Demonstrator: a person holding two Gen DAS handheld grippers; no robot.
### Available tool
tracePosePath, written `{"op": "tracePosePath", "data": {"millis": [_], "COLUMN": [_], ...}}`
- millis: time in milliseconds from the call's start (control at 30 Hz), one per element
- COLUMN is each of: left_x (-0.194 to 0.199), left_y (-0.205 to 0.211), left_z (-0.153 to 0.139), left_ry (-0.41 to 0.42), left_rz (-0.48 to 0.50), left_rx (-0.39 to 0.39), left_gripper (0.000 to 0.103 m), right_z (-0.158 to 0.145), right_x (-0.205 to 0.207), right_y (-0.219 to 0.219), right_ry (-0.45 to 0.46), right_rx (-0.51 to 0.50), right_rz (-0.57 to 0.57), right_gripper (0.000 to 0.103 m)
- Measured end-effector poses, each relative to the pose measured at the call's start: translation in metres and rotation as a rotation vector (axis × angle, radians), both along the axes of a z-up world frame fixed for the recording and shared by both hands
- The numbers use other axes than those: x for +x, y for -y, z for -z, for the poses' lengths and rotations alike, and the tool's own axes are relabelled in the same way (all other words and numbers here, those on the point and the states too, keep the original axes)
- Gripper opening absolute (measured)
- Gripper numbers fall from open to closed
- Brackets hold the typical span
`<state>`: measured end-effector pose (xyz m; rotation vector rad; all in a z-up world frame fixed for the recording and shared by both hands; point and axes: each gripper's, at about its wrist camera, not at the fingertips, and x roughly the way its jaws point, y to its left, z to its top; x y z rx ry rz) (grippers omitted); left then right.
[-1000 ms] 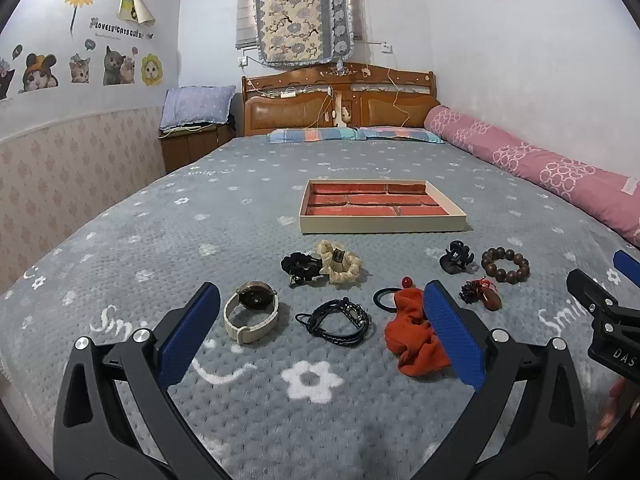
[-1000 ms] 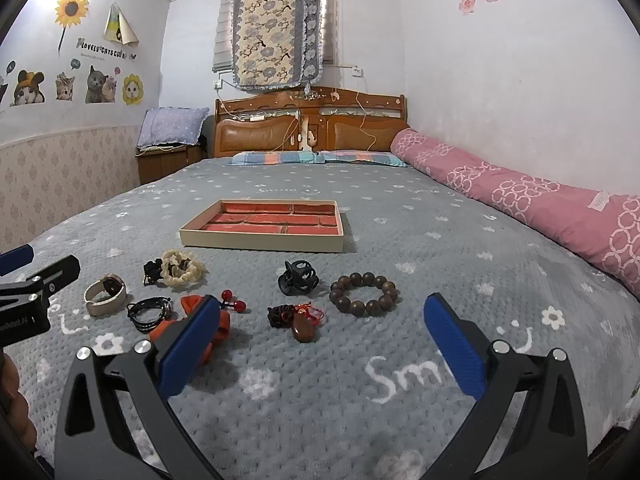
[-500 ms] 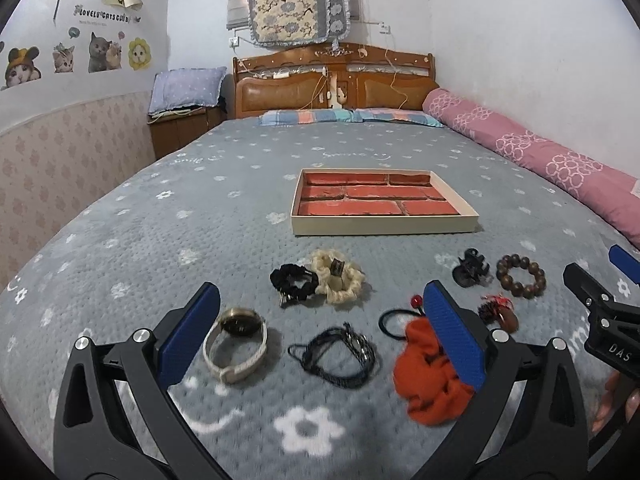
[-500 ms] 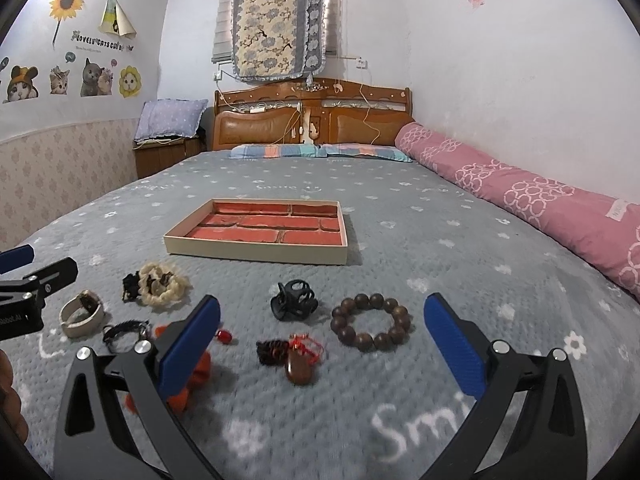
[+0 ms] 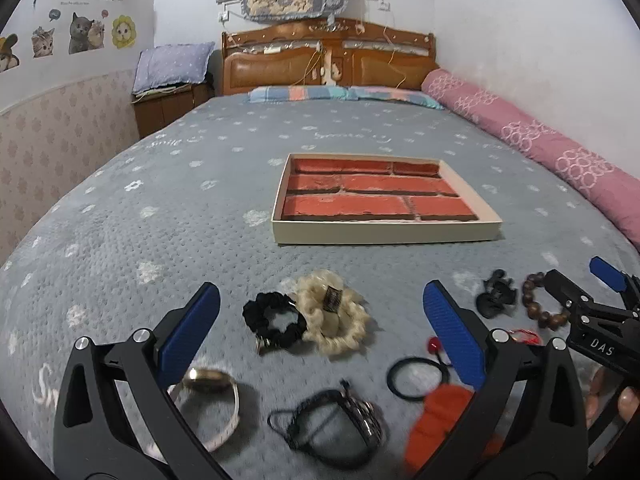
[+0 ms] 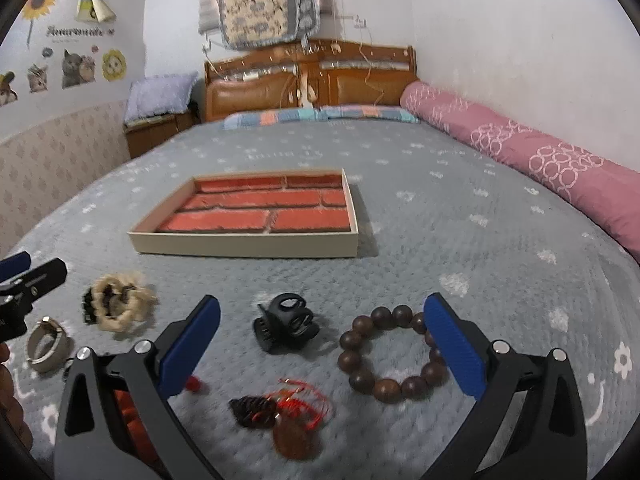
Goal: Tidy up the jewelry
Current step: 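Grasp the cream scrunchie with the left tool while the right tool grasps the black claw clip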
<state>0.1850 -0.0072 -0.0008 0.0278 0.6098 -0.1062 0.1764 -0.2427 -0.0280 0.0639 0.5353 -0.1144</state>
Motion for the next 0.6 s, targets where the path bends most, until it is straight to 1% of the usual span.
{"op": "tracePosePath", "data": {"millis": [200,300,367,467,533,600], "left_x": [0.029,0.036,0.042,0.049,0.052,0.054], "left_y": [0.002,0.004,0.006,0.003,0.001,-0.001], "left_z": [0.017,0.028,0.037,0.044,0.048,0.051], "left_ry": [-0.055,-0.073,-0.093,-0.119,-0.131,-0.143], "left_rz": [0.002,0.005,-0.001,0.004,0.0,-0.002], "left_rx": [0.029,0.046,0.066,0.051,0.044,0.033], "left_gripper": [0.098,0.098,0.098,0.098,0.097,0.095], "right_z": [0.016,0.024,0.029,0.036,0.041,0.045], "right_x": [0.034,0.048,0.055,0.061,0.065,0.069], "right_y": [0.004,-0.002,-0.003,-0.005,-0.007,-0.008], "right_ry": [-0.079,-0.124,-0.154,-0.189,-0.21,-0.237], "right_rx": [0.021,0.0,0.003,0.002,-0.003,-0.003], "right_rz": [-0.022,-0.046,-0.058,-0.063,-0.068,-0.073], "right_gripper": [0.099,0.099,0.099,0.098,0.087,0.079]}}
